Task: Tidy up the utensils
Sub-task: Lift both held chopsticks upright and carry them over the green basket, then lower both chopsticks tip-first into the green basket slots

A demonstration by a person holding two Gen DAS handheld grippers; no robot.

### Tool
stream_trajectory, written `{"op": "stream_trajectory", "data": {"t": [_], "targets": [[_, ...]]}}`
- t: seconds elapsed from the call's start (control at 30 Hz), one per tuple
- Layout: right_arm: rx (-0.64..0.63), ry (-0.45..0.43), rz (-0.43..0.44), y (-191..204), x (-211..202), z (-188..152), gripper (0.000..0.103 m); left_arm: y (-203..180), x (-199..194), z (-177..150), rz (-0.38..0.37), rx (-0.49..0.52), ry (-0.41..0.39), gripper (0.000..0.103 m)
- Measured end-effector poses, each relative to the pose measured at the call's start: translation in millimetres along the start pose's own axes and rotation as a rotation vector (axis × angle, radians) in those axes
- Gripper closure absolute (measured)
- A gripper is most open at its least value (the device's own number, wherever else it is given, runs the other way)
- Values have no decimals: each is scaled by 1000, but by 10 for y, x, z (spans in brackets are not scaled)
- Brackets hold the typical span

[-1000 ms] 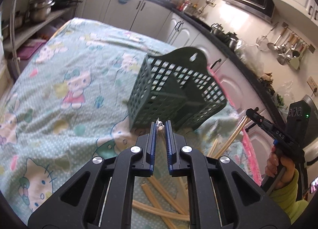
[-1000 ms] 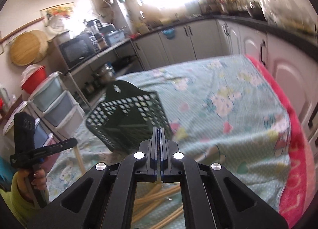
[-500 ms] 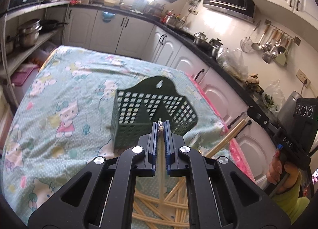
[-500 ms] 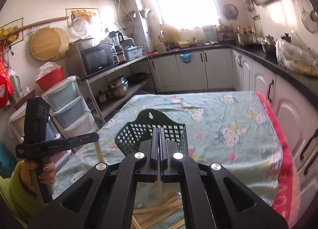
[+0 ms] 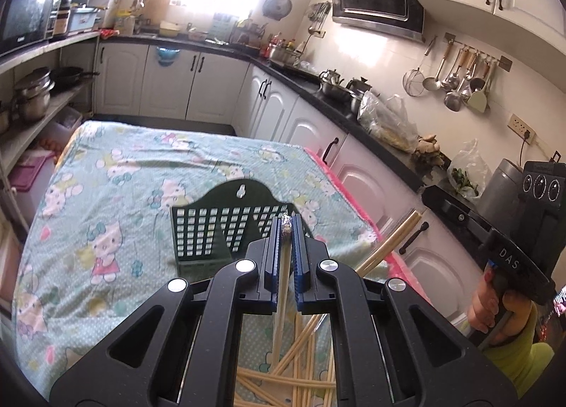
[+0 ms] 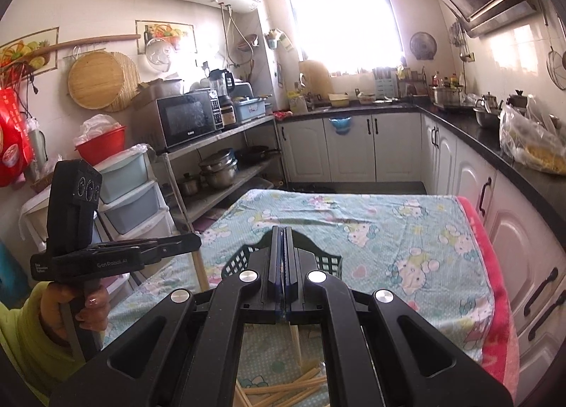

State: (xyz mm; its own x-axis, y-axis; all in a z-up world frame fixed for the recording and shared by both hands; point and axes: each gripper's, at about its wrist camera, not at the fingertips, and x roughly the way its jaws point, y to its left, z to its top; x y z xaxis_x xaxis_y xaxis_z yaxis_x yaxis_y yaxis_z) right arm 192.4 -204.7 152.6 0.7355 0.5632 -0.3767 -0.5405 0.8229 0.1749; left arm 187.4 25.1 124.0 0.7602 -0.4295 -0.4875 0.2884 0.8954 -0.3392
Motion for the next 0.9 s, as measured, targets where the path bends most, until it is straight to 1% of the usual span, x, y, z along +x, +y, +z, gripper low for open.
{"op": "stream_trajectory", "data": {"t": [0.3,0.67,0.9], "targets": [[-9,-48,19,90,22,301,102,-49,-135,342,29,36,-68,100],[6,-104,9,23,163,718,102,-44,-286,803,72,46,-174,100],[18,-112,-10,-47,331,860,102,8,-266,972,147,70,-240,100]]}}
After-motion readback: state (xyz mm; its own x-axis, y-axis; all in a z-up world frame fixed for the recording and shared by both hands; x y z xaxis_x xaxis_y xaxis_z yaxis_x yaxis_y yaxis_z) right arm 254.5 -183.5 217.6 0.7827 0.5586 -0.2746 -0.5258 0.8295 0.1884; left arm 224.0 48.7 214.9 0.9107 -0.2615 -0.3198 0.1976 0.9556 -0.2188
